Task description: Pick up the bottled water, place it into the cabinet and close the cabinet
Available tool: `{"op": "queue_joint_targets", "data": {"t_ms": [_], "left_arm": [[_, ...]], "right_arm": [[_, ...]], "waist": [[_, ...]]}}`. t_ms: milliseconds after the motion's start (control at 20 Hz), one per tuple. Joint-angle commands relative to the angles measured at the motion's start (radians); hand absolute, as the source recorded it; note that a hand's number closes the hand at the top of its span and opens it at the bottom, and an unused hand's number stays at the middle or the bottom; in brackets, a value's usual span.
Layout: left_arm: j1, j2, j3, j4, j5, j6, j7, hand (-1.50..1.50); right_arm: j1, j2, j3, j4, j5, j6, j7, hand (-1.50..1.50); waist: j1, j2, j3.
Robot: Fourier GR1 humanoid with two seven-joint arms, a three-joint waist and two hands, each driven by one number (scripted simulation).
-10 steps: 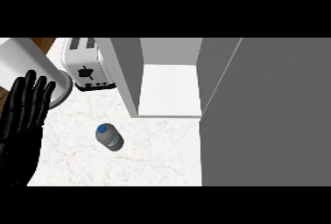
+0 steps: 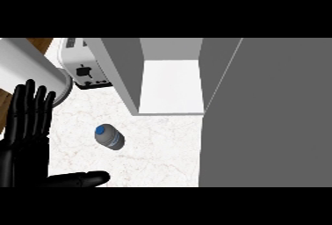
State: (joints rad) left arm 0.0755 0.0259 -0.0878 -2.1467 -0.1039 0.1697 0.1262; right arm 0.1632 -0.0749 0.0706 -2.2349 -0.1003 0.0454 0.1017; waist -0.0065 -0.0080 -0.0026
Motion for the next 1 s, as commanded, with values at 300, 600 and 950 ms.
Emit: {"op": "queue_joint_targets", "data": {"t_ms": [300, 600, 950], "left_arm": [[0.127, -0.026, -0.308, -0.069, -0.18, 0.257, 0.114, -1.5], [0.207, -0.026, -0.373, -0.144, -0.274, 0.274, 0.195, -1.5], [0.313, 0.006, -0.384, -0.151, -0.256, 0.312, 0.11, -1.5]], "right_arm": [[0.329, -0.014, 0.055, -0.236, -0.08, 0.068, 0.086, -1.5], [0.363, -0.02, 0.041, -0.326, -0.135, 0.076, 0.121, -1.5], [0.547, 0.017, 0.221, -0.387, 0.021, 0.069, 0.038, -1.5]], "waist": [[-0.005, 0.004, 0.003], [0.001, 0.004, 0.003], [-0.001, 0.001, 0.002]]}}
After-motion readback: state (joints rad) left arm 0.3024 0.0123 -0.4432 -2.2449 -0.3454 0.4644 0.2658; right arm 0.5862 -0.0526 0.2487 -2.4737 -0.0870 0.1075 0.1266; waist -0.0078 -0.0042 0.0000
